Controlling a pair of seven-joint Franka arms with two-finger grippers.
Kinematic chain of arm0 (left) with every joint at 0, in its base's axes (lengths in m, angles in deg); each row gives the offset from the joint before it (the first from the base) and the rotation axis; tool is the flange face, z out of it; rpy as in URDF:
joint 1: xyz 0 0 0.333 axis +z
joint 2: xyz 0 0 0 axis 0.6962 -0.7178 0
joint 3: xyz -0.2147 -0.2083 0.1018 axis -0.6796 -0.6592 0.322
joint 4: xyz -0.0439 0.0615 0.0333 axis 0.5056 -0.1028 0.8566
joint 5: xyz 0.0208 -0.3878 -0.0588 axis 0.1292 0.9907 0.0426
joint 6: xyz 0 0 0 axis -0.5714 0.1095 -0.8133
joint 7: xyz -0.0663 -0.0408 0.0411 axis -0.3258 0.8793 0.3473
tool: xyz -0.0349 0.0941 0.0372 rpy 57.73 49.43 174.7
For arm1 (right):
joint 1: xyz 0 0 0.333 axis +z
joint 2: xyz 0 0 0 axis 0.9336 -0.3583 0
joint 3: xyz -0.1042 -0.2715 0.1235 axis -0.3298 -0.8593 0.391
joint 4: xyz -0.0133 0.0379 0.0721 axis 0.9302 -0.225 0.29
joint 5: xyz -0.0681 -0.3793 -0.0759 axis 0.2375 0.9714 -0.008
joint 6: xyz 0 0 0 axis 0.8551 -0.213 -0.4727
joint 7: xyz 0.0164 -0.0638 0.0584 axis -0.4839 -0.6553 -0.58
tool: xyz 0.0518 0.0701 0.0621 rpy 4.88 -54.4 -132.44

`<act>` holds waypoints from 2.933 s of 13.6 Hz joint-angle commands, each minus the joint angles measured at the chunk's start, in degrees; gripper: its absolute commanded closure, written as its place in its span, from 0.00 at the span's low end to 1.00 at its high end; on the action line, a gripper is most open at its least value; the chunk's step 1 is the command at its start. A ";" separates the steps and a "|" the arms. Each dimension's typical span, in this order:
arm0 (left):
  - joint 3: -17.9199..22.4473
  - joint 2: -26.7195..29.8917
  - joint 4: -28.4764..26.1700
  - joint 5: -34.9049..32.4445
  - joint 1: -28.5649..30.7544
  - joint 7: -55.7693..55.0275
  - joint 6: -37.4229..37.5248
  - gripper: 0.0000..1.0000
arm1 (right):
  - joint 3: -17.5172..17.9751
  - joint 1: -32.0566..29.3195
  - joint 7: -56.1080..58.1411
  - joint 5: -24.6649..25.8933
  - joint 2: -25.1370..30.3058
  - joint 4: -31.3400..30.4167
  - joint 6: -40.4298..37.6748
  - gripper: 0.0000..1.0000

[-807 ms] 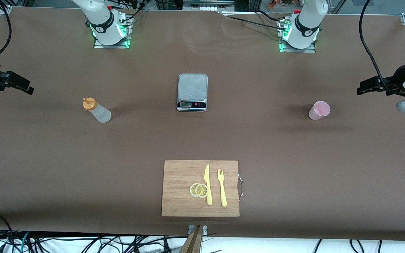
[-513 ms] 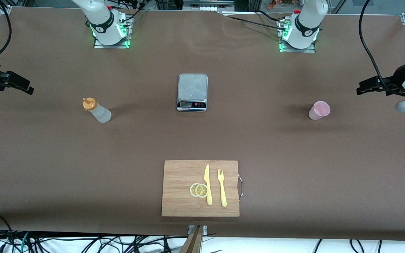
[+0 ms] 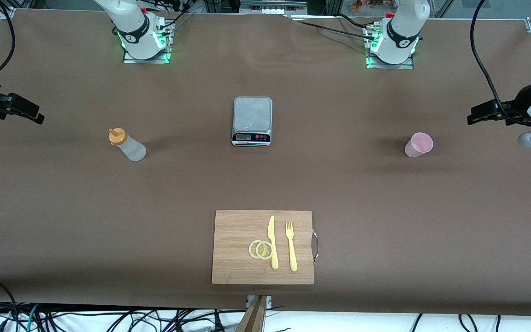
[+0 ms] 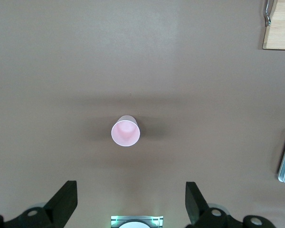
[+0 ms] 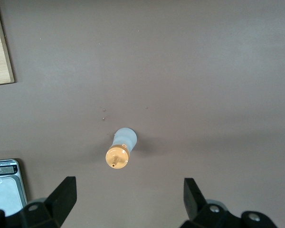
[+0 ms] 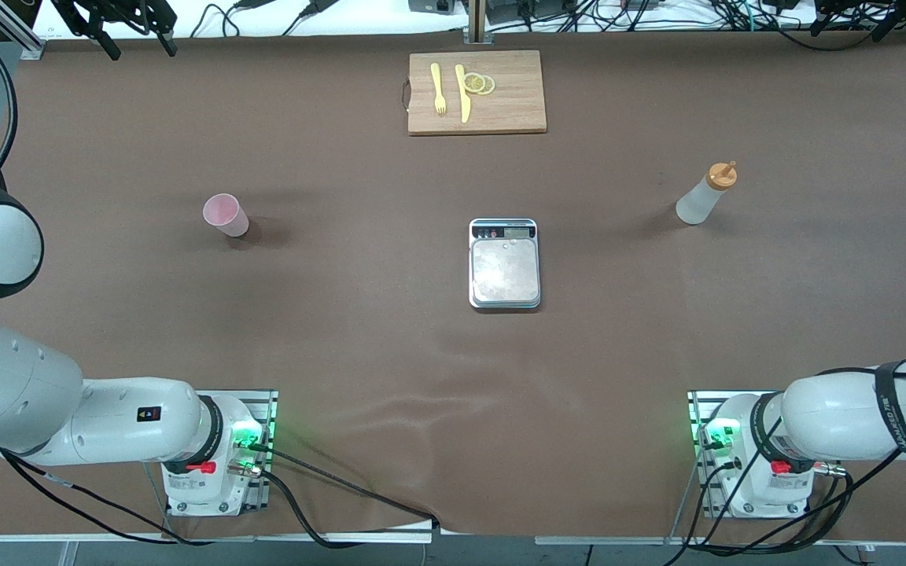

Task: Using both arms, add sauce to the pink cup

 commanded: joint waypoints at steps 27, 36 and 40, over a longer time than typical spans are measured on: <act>0.12 -0.35 -2.54 -1.32 -0.39 2.16 0.19 0.00 | -0.14 0.10 0.62 -0.85 0.11 0.32 -0.56 0.00; 4.51 -0.26 -27.56 -3.79 0.58 14.13 -26.05 0.00 | -0.06 0.10 0.62 -0.85 0.11 0.32 -0.65 0.00; 6.09 -0.35 -39.18 -3.79 0.58 17.38 -40.92 0.01 | -0.06 0.10 0.62 -0.85 0.11 0.32 -0.65 0.00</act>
